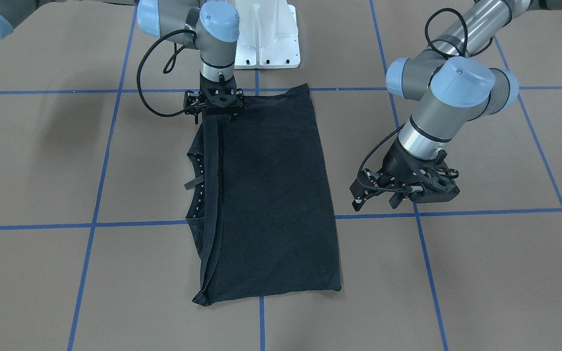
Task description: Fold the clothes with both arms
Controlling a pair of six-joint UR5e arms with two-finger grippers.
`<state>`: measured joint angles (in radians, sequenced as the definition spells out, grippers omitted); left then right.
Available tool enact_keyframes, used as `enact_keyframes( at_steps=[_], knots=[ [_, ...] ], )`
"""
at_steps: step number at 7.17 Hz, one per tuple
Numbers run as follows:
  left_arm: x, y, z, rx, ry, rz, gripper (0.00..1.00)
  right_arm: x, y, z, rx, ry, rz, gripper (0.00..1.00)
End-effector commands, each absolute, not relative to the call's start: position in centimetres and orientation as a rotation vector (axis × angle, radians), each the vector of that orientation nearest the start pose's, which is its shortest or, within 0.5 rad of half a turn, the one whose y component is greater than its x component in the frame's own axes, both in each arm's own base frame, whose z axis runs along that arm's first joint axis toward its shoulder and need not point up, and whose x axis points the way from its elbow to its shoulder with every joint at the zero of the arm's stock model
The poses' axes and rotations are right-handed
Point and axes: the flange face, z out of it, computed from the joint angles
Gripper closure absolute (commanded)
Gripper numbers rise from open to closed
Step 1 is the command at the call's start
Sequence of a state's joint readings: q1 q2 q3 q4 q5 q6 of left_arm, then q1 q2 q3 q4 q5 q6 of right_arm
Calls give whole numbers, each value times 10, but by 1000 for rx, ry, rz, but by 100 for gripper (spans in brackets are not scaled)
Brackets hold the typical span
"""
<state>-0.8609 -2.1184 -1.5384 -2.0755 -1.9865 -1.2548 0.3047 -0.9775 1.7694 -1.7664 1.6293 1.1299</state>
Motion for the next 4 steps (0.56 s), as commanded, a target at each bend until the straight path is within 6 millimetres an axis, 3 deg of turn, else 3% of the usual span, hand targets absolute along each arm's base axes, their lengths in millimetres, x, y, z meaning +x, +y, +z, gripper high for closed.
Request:
enact_keyframes(
  at_steps=[1, 4],
  knots=[
    [381, -586, 296, 243, 1046, -278, 0, -582, -320, 267, 168, -565, -169, 0],
    [382, -586, 293, 244, 1049, -276, 0, -578, -324, 275, 169, -549, -180, 0]
  ],
)
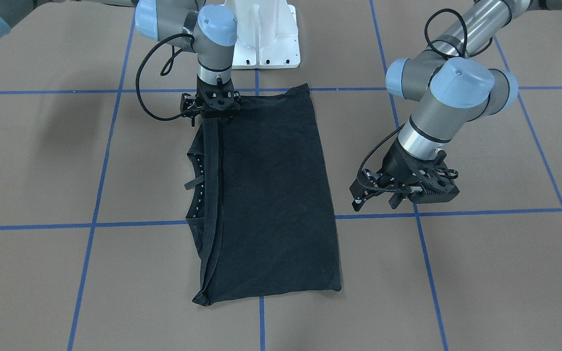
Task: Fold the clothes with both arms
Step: 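Slide the right gripper along the folded edge toward the robot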
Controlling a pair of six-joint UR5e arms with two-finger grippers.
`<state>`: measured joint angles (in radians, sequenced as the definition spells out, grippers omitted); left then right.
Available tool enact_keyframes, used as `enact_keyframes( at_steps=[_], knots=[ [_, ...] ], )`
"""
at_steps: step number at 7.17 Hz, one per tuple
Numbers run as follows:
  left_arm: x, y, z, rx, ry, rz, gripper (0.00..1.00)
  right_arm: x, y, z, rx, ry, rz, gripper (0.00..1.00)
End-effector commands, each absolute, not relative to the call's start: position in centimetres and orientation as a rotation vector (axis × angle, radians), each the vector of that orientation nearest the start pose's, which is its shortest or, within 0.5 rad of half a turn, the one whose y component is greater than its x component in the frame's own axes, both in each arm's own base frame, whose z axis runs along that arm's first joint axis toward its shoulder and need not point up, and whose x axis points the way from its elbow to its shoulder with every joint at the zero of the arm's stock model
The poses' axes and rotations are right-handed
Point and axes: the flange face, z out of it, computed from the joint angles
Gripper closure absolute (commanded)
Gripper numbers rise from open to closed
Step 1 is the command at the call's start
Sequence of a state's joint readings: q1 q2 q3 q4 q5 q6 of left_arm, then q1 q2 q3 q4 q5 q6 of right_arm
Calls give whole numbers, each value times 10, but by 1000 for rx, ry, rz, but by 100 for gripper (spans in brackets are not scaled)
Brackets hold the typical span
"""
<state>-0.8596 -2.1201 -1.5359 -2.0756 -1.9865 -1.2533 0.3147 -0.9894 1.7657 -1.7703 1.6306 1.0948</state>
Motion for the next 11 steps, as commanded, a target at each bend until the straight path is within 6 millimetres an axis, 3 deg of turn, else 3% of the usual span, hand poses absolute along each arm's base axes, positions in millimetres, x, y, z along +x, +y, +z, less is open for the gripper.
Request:
enact_keyframes(
  at_steps=[1, 7, 10, 11],
  knots=[
    [382, -586, 293, 244, 1049, -276, 0, -577, -326, 276, 170, -547, -180, 1],
    [383, -586, 290, 247, 1052, -275, 0, -565, -341, 289, 174, -514, -193, 0],
    [382, -587, 289, 247, 1052, -276, 0, -525, -360, 326, 178, -469, -227, 0],
    [382, -587, 288, 248, 1053, -276, 0, -496, -361, 343, 189, -453, -254, 0]
  ],
)
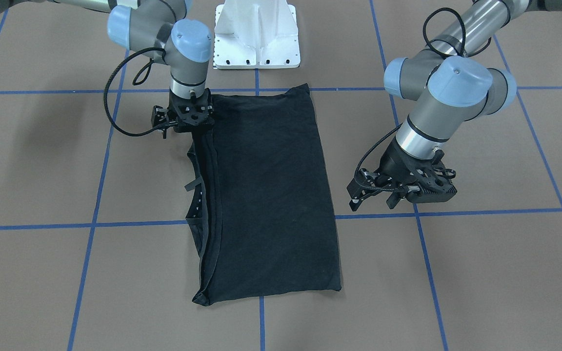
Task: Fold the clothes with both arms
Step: 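Slide the right gripper along the folded edge toward the robot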
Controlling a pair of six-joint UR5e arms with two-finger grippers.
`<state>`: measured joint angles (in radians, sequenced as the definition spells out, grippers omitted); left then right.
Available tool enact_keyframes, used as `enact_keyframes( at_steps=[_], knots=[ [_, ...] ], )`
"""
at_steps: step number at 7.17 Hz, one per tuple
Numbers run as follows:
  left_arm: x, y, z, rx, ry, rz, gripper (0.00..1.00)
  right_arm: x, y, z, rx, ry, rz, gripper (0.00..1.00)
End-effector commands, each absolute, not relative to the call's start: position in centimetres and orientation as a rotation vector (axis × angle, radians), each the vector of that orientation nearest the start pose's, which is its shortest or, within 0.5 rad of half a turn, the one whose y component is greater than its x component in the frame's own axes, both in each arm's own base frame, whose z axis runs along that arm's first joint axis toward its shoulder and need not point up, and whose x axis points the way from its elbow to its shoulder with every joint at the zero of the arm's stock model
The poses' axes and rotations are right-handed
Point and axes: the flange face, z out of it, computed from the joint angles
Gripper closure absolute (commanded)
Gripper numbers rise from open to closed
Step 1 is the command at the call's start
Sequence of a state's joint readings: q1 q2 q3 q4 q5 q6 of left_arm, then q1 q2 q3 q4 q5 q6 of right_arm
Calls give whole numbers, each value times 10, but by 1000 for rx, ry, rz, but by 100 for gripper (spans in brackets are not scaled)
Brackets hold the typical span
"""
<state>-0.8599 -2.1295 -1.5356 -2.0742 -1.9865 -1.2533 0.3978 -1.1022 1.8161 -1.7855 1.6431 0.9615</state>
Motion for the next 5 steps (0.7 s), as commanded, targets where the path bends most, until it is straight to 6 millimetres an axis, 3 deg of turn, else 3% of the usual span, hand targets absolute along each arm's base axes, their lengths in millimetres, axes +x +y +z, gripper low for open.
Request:
enact_keyframes(
  at_steps=[1, 2, 3, 5],
  knots=[
    [382, -587, 286, 249, 1056, -276, 0, -476, -364, 356, 197, -437, -277, 0],
    [382, -587, 286, 250, 1056, -275, 0, -469, -373, 354, 199, -442, -274, 0],
    [383, -587, 286, 249, 1056, -273, 0, -469, -380, 335, 191, -490, -266, 0],
    [383, -587, 286, 249, 1056, -275, 0, -492, -372, 296, 214, -544, -290, 0]
  ],
)
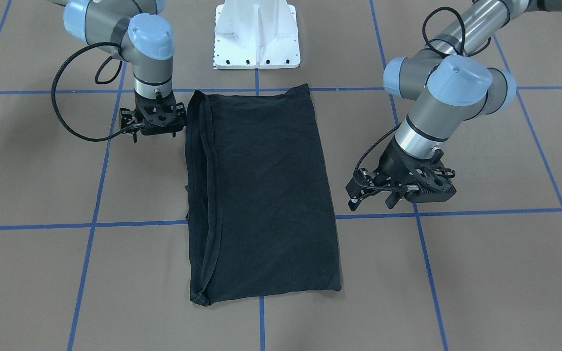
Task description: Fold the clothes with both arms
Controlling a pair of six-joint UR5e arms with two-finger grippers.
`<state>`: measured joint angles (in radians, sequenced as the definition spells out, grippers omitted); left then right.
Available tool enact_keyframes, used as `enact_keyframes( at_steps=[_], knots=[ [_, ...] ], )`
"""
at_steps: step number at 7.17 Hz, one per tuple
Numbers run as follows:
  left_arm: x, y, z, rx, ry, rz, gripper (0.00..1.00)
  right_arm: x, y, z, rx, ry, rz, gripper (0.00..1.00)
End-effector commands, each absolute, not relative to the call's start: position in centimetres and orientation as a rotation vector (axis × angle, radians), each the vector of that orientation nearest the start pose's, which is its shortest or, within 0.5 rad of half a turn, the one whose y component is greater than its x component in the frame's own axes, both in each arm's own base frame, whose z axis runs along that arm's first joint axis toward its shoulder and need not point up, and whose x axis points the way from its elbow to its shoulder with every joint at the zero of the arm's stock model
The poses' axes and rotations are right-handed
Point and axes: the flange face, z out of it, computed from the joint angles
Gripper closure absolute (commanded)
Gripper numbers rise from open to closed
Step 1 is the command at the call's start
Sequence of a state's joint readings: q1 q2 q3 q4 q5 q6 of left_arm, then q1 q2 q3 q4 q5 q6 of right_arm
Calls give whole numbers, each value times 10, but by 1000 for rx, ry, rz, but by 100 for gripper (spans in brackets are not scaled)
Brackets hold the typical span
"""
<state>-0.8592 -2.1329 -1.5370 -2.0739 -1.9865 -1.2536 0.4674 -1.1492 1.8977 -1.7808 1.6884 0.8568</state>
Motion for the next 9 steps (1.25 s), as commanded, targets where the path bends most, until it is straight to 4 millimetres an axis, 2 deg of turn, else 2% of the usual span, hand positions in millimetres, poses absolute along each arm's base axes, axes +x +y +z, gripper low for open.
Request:
enact_keyframes(
  at_steps=[1, 3, 4, 5, 6, 7, 9],
  knots=[
    [383, -587, 286, 249, 1056, -273, 0, -507, -352, 292, 211, -552, -325, 0],
    [382, -586, 288, 243, 1056, -272, 0, -521, -335, 280, 206, -575, -359, 0],
    [382, -586, 289, 242, 1055, -273, 0, -523, -332, 275, 207, -583, -364, 0],
    [382, -586, 291, 242, 1054, -273, 0, -526, -331, 262, 217, -604, -368, 0],
    [382, -586, 291, 242, 1054, -273, 0, -538, -318, 256, 216, -612, -390, 0],
    [381, -586, 292, 241, 1052, -275, 0, -541, -313, 256, 211, -611, -396, 0],
    [381, -585, 293, 240, 1051, -274, 0, -553, -310, 272, 193, -580, -405, 0]
  ],
)
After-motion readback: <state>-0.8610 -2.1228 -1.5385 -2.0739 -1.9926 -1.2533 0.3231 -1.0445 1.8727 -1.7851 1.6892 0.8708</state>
